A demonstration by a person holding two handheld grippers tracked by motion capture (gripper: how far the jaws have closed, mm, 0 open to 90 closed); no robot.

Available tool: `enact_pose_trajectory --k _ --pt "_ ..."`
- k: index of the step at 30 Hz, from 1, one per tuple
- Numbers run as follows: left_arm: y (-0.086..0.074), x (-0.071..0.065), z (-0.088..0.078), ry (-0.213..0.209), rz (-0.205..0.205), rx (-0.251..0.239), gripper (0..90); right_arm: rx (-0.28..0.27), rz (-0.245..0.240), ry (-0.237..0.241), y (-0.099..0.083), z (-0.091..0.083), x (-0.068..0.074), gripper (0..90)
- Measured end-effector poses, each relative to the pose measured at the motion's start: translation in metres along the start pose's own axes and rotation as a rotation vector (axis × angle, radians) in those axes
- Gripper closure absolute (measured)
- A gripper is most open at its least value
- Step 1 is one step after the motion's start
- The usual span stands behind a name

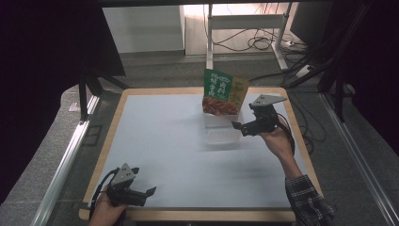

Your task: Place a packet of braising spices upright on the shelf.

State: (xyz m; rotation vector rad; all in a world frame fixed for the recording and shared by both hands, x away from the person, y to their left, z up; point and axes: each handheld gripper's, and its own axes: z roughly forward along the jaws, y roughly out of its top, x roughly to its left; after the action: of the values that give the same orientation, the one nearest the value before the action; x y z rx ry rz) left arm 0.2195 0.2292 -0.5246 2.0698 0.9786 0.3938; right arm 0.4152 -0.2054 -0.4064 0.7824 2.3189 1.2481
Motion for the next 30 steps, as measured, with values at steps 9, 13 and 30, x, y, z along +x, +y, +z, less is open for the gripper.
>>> enact_pose_trajectory --k 9,13,30 --pt "0.0 0.0 0.0 -0.003 -0.001 -0.006 3.2 0.008 -0.012 0.007 -0.003 -0.006 0.007 0.0" --pt "0.0 0.0 -0.001 -0.005 -0.003 -0.007 3.2 0.007 -0.016 0.011 -0.004 -0.009 0.011 0.0" --pt "0.0 0.001 -0.001 -0.009 -0.002 -0.009 3.2 0.012 -0.022 0.015 -0.014 -0.023 0.021 0.0"
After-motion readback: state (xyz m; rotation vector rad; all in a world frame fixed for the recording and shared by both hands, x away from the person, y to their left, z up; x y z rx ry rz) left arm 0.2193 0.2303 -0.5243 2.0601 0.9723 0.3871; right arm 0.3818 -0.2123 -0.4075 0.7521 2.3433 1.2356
